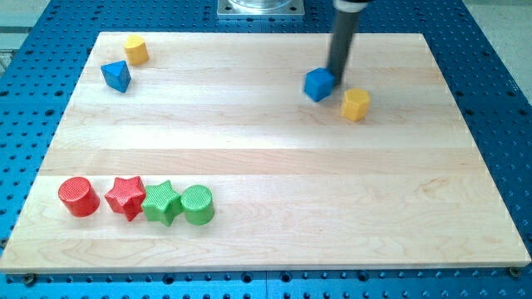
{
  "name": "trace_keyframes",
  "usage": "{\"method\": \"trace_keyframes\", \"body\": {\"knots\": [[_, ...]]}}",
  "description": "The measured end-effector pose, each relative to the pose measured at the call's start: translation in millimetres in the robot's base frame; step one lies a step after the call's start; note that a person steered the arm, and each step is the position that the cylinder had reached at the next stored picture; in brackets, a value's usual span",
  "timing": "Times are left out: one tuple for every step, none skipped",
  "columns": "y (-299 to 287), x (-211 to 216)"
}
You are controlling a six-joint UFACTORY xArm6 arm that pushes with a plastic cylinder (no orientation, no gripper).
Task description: Move the blue cube diagonally top left to the green star
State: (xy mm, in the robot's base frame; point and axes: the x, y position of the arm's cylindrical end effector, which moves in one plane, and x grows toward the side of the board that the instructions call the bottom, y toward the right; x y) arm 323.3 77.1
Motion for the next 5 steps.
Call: {"method": "trace_keyframes", "body": {"knots": [[4.7, 7.9], [19.5, 34.1], [-40.4, 42.9], [-86.6, 42.8], [-56.1, 23.8]]}}
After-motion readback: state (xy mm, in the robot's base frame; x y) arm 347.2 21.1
